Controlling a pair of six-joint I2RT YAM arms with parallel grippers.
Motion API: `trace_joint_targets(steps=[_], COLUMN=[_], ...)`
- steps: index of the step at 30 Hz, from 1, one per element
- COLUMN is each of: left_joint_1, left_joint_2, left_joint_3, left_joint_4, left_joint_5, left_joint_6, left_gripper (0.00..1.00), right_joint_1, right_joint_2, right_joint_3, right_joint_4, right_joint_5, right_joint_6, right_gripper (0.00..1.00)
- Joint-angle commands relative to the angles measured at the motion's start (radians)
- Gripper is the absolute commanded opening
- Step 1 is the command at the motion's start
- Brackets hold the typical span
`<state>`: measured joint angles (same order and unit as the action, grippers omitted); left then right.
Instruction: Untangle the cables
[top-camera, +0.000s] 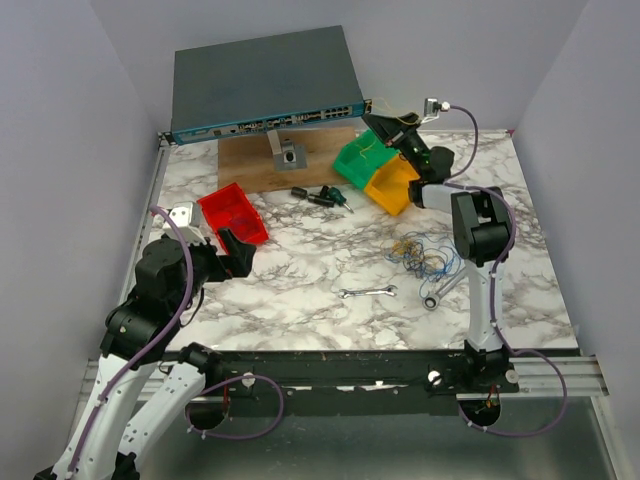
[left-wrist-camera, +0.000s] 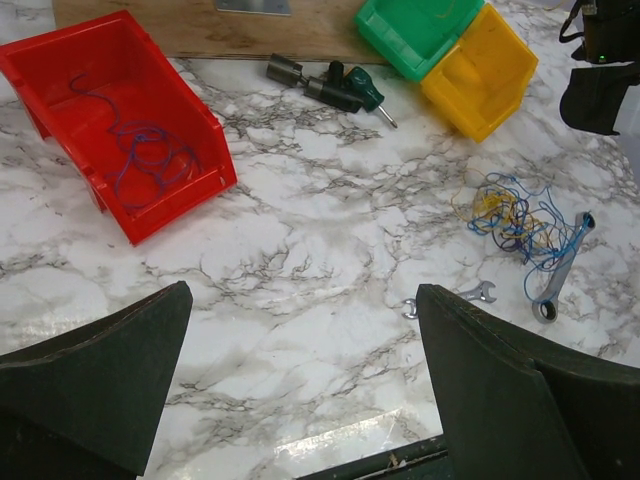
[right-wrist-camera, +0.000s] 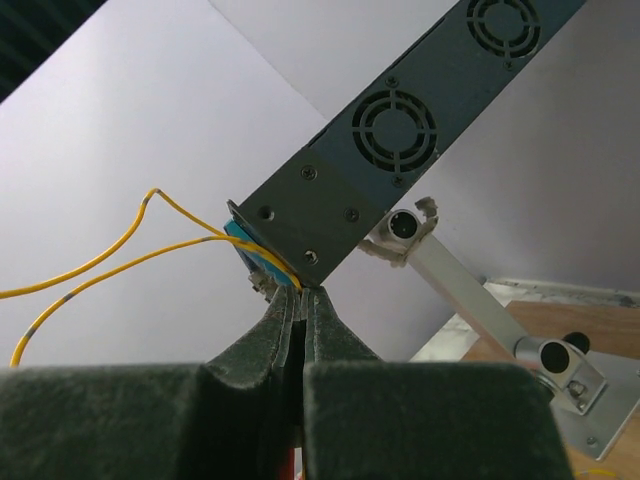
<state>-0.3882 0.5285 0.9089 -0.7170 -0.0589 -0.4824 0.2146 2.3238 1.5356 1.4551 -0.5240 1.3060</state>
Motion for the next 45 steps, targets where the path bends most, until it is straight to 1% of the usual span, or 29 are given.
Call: trace_joint_targets(steps=[1,4,7,9,11,13,16,19,24,26,31,34,37,40,45], left_joint_1=[0.003,0.003,0.004,0.005,0.004,0.003,0.003,0.004,0.003,0.004,0.003,0.004,0.004,0.003,0.004], left_joint_2=[0.000,0.004,0.012,0.016,0.016,0.017,0.018,0.015,0.015,0.019,0.021,0.021,0.017,0.015,0.013], left_joint_3=[0.004,0.002,0.008,0.011,0.012,0.013,0.015,0.013,0.012,0.013,0.015,0.013,0.007,0.005,0.007], left_joint_4=[0.017,0.023,0.024,0.024,0.026,0.028,0.026,0.022,0.025,0.027,0.033,0.036,0.042,0.039,0.042], left_joint_5=[0.022,0.029,0.036,0.037,0.037,0.040,0.042,0.038,0.037,0.041,0.054,0.059,0.096,0.099,0.100], left_joint_6=[0.018,0.019,0.021,0.024,0.024,0.024,0.024,0.025,0.026,0.025,0.021,0.013,0.001,-0.001,-0.002], left_gripper=[0.99,0.99,0.99,0.99,0.99,0.99,0.98,0.99,0.98,0.99,0.98,0.99,0.98,0.99,0.98], right_joint_1=[-0.017,-0.035,-0.048,-0.052,-0.053,-0.054,-0.053,-0.051,-0.049,-0.045,-0.001,0.026,0.058,0.084,0.094], right_joint_2=[0.044,0.041,0.036,0.036,0.031,0.027,0.017,0.000,-0.007,-0.009,0.025,0.075,0.084,0.085,0.074], right_joint_3=[-0.055,-0.146,-0.193,-0.202,-0.187,-0.162,-0.119,-0.064,0.016,0.058,0.199,0.272,0.287,0.309,0.327], right_joint_4=[-0.295,-0.171,-0.079,-0.047,-0.074,-0.140,-0.283,-0.463,-0.704,-0.830,-1.136,-1.274,-1.349,-1.448,-1.665], right_joint_5=[0.211,0.194,0.162,0.138,0.126,0.135,0.171,0.211,0.247,0.287,0.451,0.534,0.637,0.729,0.761], right_joint_6=[-0.167,-0.117,-0.094,-0.088,-0.103,-0.140,-0.209,-0.325,-0.487,-0.561,-0.756,-0.806,-0.858,-0.895,-0.885], right_gripper=[0.01,0.01,0.01,0.01,0.01,0.01,0.01,0.01,0.01,0.01,0.01,0.01,0.01,0.01,0.01])
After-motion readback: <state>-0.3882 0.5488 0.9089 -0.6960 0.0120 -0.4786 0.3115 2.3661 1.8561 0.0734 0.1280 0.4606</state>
